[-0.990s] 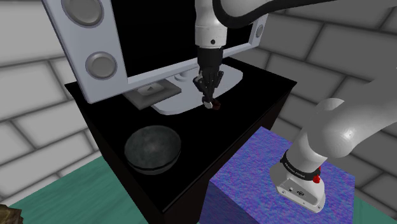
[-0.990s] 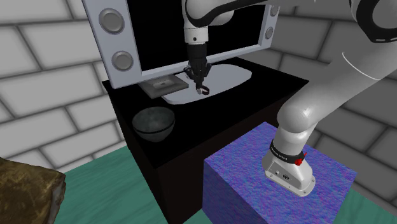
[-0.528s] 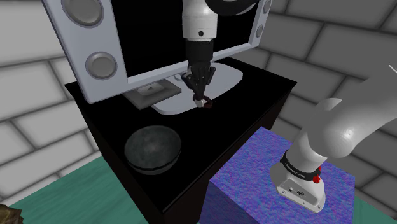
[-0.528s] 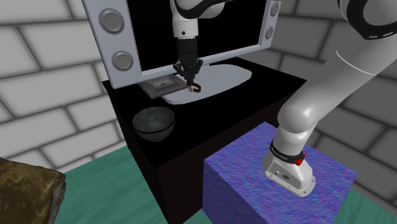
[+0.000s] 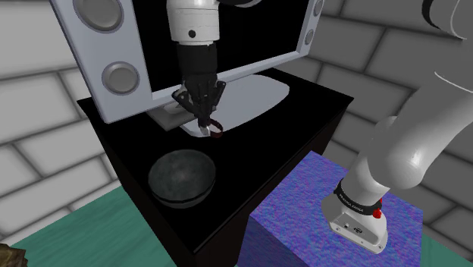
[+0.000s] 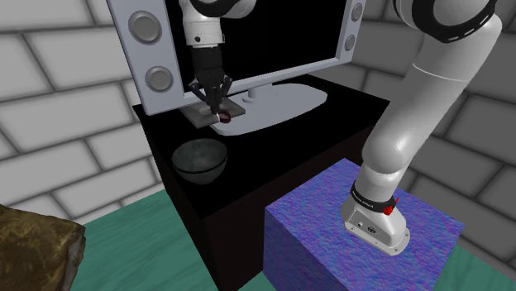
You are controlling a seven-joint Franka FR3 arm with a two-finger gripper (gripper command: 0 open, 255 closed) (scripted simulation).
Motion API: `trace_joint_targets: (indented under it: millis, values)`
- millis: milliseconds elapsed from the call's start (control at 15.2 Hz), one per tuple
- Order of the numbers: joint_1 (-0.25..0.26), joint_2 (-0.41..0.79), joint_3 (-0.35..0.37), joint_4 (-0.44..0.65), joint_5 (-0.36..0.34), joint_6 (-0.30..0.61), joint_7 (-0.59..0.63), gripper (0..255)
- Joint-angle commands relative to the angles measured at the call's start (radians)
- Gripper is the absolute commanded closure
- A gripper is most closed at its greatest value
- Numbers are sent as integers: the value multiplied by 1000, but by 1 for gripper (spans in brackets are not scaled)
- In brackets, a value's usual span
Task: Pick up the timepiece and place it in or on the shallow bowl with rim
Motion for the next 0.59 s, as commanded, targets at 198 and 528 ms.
trace_joint_targets:
  millis: [198, 528]
  values:
    - [54, 186, 73, 204, -82, -24, 152, 255]
    - [74, 232, 83, 204, -106, 19, 180, 255]
